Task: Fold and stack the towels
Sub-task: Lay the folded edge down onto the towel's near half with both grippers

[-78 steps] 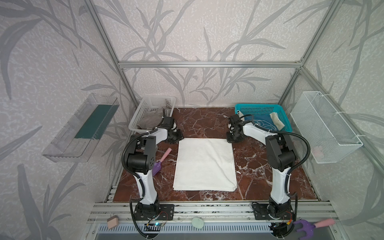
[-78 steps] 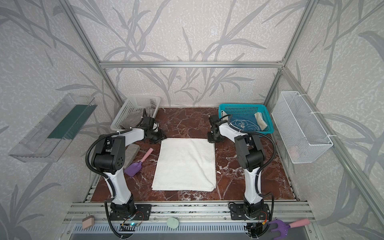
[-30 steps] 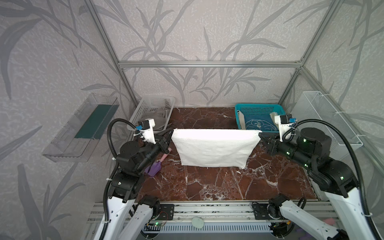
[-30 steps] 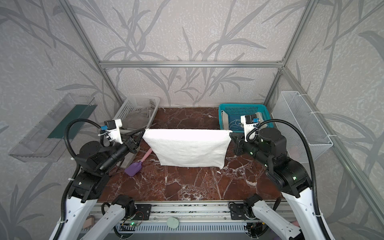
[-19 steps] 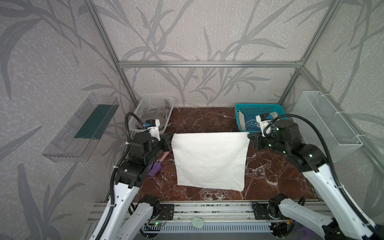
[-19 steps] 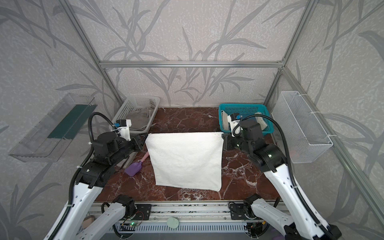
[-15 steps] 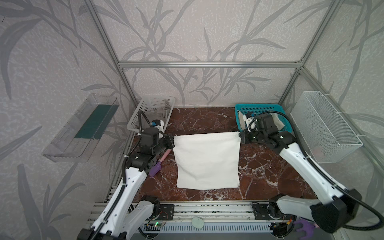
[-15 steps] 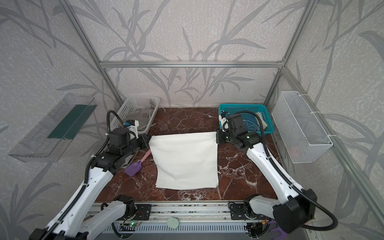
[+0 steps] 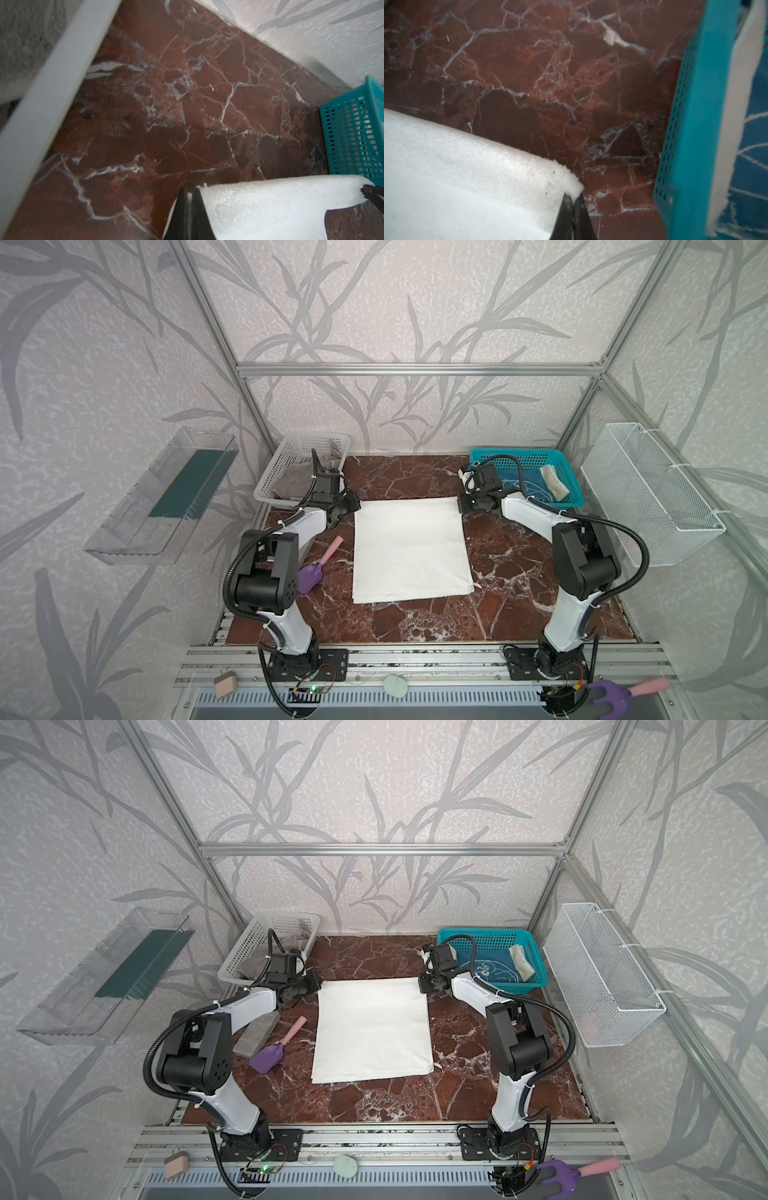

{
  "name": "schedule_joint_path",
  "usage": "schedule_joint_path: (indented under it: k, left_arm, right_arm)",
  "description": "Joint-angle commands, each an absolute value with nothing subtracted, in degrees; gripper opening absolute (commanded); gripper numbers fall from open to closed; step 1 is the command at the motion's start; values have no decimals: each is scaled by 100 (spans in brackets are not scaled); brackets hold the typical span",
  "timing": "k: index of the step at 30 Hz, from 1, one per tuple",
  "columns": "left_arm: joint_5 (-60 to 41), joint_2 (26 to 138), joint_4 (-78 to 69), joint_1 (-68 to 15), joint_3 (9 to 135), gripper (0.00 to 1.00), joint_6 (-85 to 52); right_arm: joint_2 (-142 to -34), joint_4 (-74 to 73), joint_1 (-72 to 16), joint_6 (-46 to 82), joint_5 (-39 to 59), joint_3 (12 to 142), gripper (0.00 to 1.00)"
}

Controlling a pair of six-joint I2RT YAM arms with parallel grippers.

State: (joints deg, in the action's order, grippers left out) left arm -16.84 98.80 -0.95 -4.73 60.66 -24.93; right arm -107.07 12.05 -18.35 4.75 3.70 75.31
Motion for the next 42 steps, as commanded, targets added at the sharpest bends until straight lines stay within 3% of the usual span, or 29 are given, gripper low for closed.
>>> schedule_joint_path:
  k: [1,11,19,25,33,37,42]
  left_arm:
    - [-1822,9693,-108,-361,6290,0,-2238]
    - [-2316,8405,-399,-351,4605,0,-2566]
    - [-2133,7442,-671,-359,3002,0,-2868]
    - [-2124,7200,-740,-342,2699,0,-3012]
    - [-2005,6226,769,-403,3172,0,-2685]
    - [-2012,5991,604,-438,2527,0,-2951]
    - [-2115,6030,437,-461,1960,0,-3225]
  right_arm:
    - [-10485,1079,-1767,288,454,7732,0]
    - [-9392,1546,-1769,427,983,6743,0]
    - [-8753,1482,-1767,587,929,5388,0]
    - [-8510,1549,-1901,741,961,5061,0]
    - [-7700,2297,-2159,1021,1164,5154,0]
    - [-7502,2075,-2171,1487,1281,4455,0]
    - [-7982,2034,-2170,1679,1567,3953,0]
